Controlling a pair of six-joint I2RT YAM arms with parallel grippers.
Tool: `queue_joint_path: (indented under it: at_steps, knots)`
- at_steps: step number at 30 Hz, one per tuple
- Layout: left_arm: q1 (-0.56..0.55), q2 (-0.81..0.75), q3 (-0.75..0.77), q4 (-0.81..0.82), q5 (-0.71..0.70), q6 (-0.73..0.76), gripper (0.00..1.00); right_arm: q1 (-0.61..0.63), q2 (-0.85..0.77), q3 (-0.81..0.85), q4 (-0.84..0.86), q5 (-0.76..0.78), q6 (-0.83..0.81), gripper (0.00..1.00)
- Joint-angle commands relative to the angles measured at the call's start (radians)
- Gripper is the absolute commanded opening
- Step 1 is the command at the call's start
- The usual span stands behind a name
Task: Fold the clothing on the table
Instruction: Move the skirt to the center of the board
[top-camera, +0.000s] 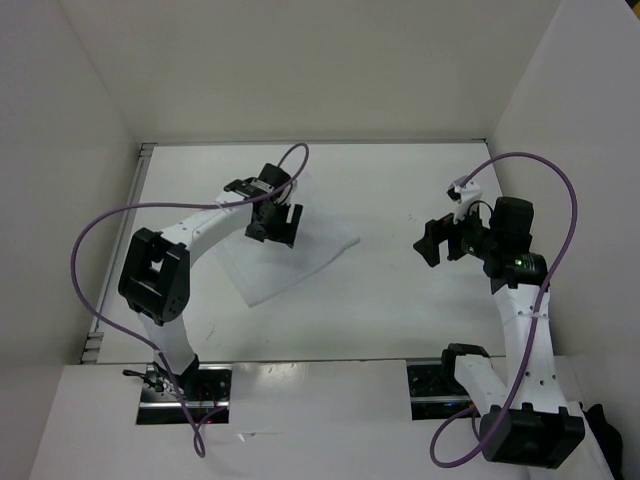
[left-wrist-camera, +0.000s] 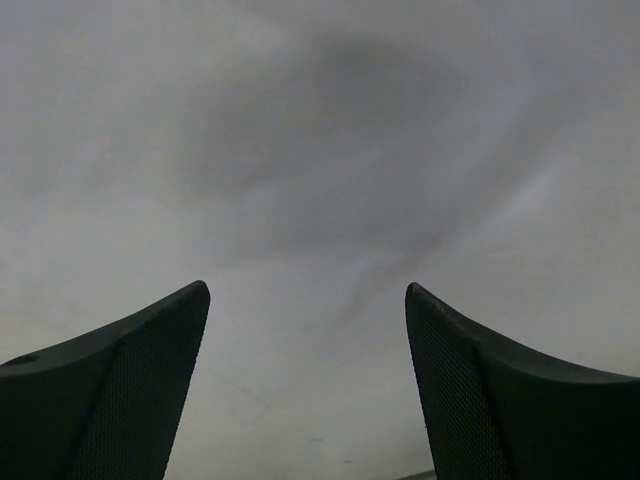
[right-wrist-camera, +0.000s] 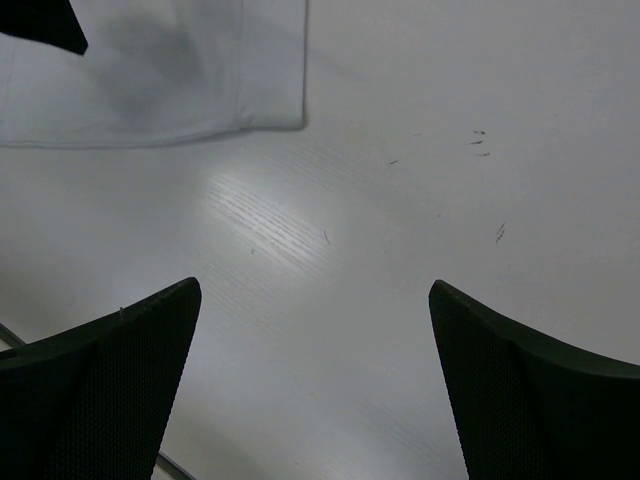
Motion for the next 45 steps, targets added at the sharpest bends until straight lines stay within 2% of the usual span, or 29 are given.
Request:
queue_joint_path:
  at_steps: [1, 2, 5, 6, 7, 9, 10, 11, 16, 21, 27, 31, 33, 35, 37, 38, 40, 41, 42, 45]
  knots:
    - [-0.053, -0.093, -0.027, 0.200, 0.290, -0.073, 0.85, -0.006, 0.009, -0.007, 0.071, -0.023, 0.005, 0.99]
    - [-0.072, -0.081, -0.027, 0.214, 0.307, -0.092, 0.85, -0.006, 0.009, -0.007, 0.071, -0.012, 0.005, 0.99]
    - [-0.103, 0.003, 0.007, 0.181, 0.244, -0.103, 0.87, -0.015, -0.017, -0.007, 0.071, -0.027, 0.005, 0.99]
    - [-0.116, 0.028, 0.019, 0.142, 0.224, -0.103, 0.86, -0.015, -0.017, -0.007, 0.071, -0.027, 0.005, 0.99]
    - [-0.116, 0.074, 0.019, 0.128, 0.209, -0.103, 0.79, -0.015, -0.027, -0.007, 0.071, -0.027, 0.005, 0.99]
    - [-0.126, 0.125, 0.030, 0.096, 0.161, -0.103, 0.41, -0.015, -0.027, -0.007, 0.071, -0.027, 0.005, 0.99]
    - [-0.126, 0.135, 0.030, 0.096, 0.141, -0.103, 0.11, -0.015, -0.041, -0.007, 0.071, -0.027, 0.005, 0.99]
    - [-0.135, 0.145, 0.019, 0.084, 0.114, -0.116, 0.02, -0.015, -0.041, -0.016, 0.071, -0.027, 0.005, 0.99]
    - [-0.156, 0.191, -0.011, 0.061, 0.019, -0.117, 0.00, -0.024, -0.063, -0.016, 0.071, -0.036, -0.004, 0.99]
    - [-0.166, 0.267, -0.001, -0.043, -0.095, -0.088, 0.00, -0.024, -0.063, -0.016, 0.071, -0.046, -0.004, 0.99]
    - [-0.166, 0.327, -0.057, -0.152, -0.328, -0.100, 0.00, -0.024, -0.083, -0.016, 0.071, -0.046, -0.013, 0.99]
    - [-0.092, 0.315, -0.080, -0.152, -0.441, -0.118, 0.00, -0.024, -0.083, -0.016, 0.062, -0.055, -0.022, 0.99]
    - [-0.043, 0.283, -0.039, -0.171, -0.530, -0.130, 0.00, -0.024, -0.083, -0.016, 0.062, -0.055, -0.022, 0.99]
    - [-0.031, 0.233, 0.020, -0.198, -0.651, -0.172, 0.04, -0.024, -0.083, -0.016, 0.053, -0.055, -0.032, 0.99]
    - [-0.031, 0.150, 0.062, -0.198, -0.673, -0.196, 0.16, -0.024, -0.083, -0.016, 0.053, -0.064, -0.032, 0.99]
    - [-0.044, 0.111, 0.074, -0.182, -0.611, -0.196, 0.41, -0.024, -0.083, -0.016, 0.053, -0.064, -0.032, 0.99]
    - [-0.057, 0.030, 0.059, -0.078, -0.469, -0.186, 0.73, -0.024, -0.083, -0.016, 0.053, -0.064, -0.032, 0.99]
    - [-0.057, -0.055, 0.035, -0.032, -0.371, -0.195, 0.82, -0.024, -0.083, -0.016, 0.053, -0.064, -0.032, 0.99]
    - [-0.043, -0.094, -0.041, 0.069, -0.181, -0.216, 0.92, -0.024, -0.083, -0.016, 0.053, -0.064, -0.032, 0.99]
    - [-0.043, -0.199, -0.169, 0.243, 0.039, -0.346, 0.98, -0.034, -0.083, -0.016, 0.053, -0.073, -0.032, 0.99]
